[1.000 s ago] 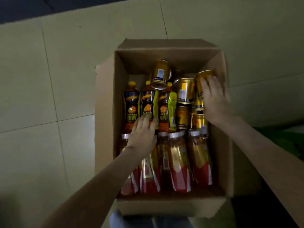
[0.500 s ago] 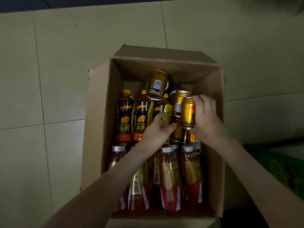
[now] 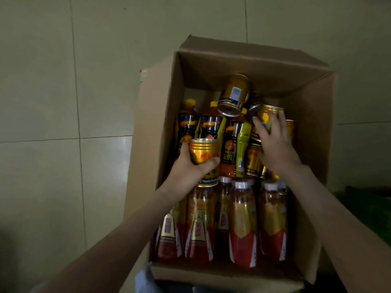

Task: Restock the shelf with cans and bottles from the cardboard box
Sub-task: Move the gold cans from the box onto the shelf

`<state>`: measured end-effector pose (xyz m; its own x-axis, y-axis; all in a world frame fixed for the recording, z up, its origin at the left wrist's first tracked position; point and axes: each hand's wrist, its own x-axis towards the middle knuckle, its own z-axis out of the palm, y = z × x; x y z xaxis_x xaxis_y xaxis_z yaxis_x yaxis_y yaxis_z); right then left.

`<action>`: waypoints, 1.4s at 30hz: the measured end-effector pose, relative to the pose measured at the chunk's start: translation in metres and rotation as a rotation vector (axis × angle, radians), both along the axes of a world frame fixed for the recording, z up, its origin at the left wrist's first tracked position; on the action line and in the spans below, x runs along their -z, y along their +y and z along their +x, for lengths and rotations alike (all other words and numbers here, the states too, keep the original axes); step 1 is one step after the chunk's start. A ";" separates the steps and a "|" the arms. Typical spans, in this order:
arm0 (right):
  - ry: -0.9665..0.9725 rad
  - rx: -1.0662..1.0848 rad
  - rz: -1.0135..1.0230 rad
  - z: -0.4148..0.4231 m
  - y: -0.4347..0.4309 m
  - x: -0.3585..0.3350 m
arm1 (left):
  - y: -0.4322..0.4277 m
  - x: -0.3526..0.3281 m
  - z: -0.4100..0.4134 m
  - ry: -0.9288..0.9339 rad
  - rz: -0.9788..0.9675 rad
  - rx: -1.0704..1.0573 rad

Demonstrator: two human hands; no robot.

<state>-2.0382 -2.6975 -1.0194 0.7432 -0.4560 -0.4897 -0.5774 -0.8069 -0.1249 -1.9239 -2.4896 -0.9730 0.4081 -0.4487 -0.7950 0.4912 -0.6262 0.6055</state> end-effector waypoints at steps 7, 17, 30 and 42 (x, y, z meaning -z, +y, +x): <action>0.032 -0.062 -0.133 0.013 -0.020 0.009 | 0.014 -0.019 0.005 -0.063 0.042 0.019; -0.165 0.122 0.188 -0.035 0.053 -0.126 | 0.023 -0.092 -0.006 -0.030 0.074 -0.033; -0.645 1.414 1.421 -0.064 0.107 -0.483 | 0.011 -0.430 0.007 -0.184 -0.222 0.291; -0.759 1.887 1.416 -0.161 0.193 -0.725 | 0.030 -0.665 -0.116 -0.364 -0.409 0.612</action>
